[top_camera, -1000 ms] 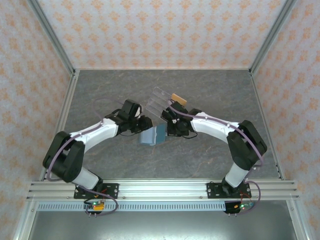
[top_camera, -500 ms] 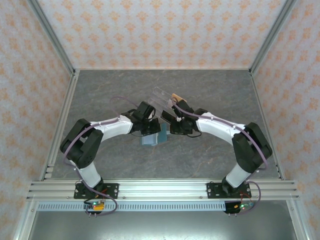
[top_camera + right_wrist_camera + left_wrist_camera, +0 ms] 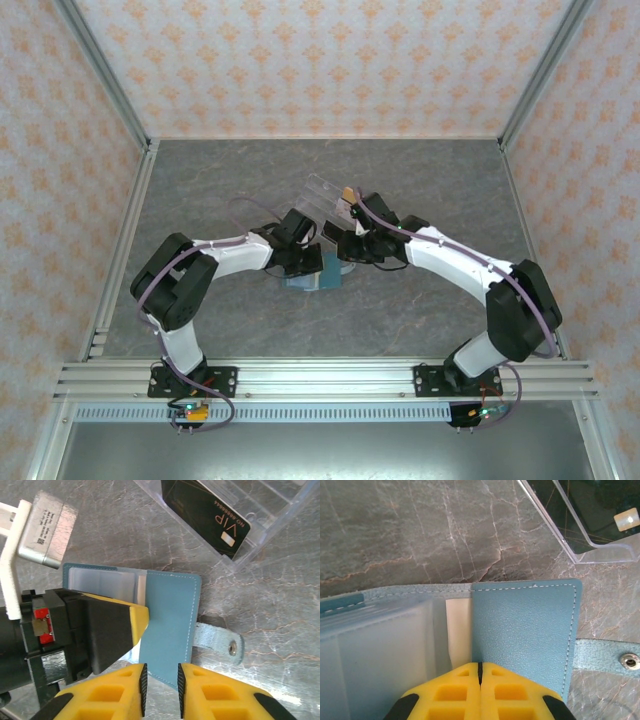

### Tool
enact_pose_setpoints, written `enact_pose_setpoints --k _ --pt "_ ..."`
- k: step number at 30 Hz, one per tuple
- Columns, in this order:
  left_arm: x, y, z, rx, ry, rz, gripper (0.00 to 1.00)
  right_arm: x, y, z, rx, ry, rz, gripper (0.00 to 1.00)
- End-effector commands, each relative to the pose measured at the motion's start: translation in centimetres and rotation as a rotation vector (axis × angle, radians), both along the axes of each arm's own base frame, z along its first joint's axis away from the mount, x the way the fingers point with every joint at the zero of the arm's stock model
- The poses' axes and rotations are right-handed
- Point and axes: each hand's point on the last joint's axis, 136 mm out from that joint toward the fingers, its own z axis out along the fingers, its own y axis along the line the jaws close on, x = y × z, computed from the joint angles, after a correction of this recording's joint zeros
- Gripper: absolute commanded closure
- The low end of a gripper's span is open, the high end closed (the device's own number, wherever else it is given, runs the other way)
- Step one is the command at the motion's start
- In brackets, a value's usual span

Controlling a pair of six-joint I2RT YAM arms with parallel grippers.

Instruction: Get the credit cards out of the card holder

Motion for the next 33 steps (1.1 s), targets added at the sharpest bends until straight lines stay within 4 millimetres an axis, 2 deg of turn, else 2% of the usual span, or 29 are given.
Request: enact_pose_setpoints --k 1,10,16,19,23,29,33 --pt "-0.3 0.2 -0.5 0.03 -0.016 -0.032 0.96 0.1 0.7 -0.3 0.032 0.027 -0.019 0.75" --pt "-1.1 0.5 -1.1 0.03 0.001 -0.043 0.97 0.4 2.5 -4.7 0.043 0.159 -0.063 0.83" --pt "-0.4 0.3 1.0 0.01 -0.036 -0.015 0.99 0.3 2.0 -7.0 -0.006 0.198 -0.084 0.84" --pt "-0.3 1.2 2.4 0.025 -0.057 0.015 0.97 0.0 1.8 -8.1 -0.025 0.223 -0.086 0.84" --pt "-0.5 2.8 3.2 0.034 -0.058 0.057 0.81 -0.4 1.6 -9.1 -0.043 0.254 -0.089 0.84" --pt "-1.1 6.9 3.3 0.115 -0.037 0.143 0.54 -0.5 1.4 -9.5 -0.068 0.261 -0.078 0.84" --pt "-1.4 8.1 3.0 0.142 -0.024 0.152 0.49 -0.5 1.2 -9.7 -0.078 0.265 -0.078 0.84"
